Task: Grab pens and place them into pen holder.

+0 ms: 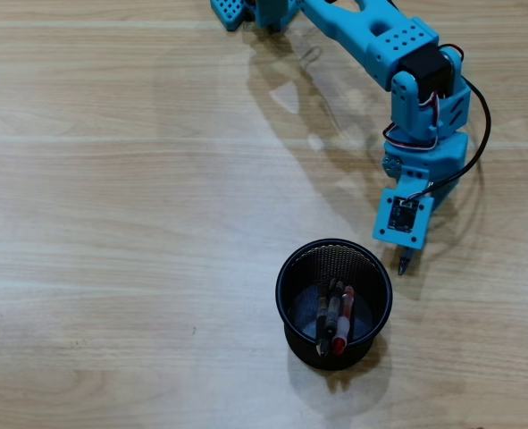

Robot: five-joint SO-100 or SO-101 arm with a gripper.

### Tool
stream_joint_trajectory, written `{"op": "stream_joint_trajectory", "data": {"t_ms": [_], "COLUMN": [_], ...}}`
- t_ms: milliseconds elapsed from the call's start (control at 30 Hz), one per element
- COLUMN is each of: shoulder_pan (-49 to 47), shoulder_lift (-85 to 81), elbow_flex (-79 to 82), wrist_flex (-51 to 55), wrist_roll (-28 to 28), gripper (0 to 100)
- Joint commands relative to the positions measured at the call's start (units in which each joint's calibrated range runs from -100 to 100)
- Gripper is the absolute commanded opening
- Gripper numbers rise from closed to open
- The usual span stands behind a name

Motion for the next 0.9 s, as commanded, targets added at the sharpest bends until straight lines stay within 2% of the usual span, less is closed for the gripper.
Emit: {"op": "stream_joint_trajectory", "data": {"t_ms": [0,300,600,867], "shoulder_pan": [-0.42,0.31,3.76,10.57], "shoulder_lift": [-0.2,-1.12,-10.95,-27.49], "elbow_flex": [-1.38,-2.01,-4.0,-2.91], "wrist_flex": [-0.08,0.01,0.18,10.94], "wrist_roll": [-0.27,0.08,0.24,5.72], "gripper": [2,2,2,2]}}
